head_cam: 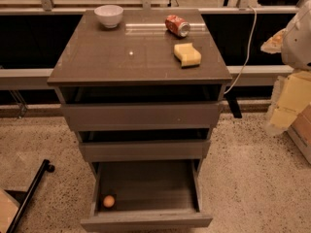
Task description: Pick orange from bottom drawer and place on counter
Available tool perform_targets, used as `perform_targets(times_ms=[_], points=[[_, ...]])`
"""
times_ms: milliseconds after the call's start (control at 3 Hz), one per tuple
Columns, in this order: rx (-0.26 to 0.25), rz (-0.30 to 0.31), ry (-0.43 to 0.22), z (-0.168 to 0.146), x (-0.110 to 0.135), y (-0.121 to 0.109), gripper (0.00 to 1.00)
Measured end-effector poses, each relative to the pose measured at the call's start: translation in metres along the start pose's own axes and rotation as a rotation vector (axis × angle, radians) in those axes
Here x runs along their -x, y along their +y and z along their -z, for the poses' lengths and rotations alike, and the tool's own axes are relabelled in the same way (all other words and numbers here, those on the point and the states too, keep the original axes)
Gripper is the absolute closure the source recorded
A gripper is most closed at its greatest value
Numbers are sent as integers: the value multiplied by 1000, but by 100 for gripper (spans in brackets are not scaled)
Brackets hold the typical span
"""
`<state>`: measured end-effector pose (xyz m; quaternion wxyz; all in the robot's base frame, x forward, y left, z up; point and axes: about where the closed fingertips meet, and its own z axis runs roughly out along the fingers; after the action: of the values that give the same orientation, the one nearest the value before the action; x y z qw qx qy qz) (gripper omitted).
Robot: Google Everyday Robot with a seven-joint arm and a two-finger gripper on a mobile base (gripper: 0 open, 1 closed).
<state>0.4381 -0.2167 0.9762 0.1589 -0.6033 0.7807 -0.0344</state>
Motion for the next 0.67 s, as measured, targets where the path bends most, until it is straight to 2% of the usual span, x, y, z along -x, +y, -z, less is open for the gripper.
perform_targets(times_ms=[333,667], points=[[0,0,0,0,0,0,0],[-9,29,-32,-19,4,2,0]])
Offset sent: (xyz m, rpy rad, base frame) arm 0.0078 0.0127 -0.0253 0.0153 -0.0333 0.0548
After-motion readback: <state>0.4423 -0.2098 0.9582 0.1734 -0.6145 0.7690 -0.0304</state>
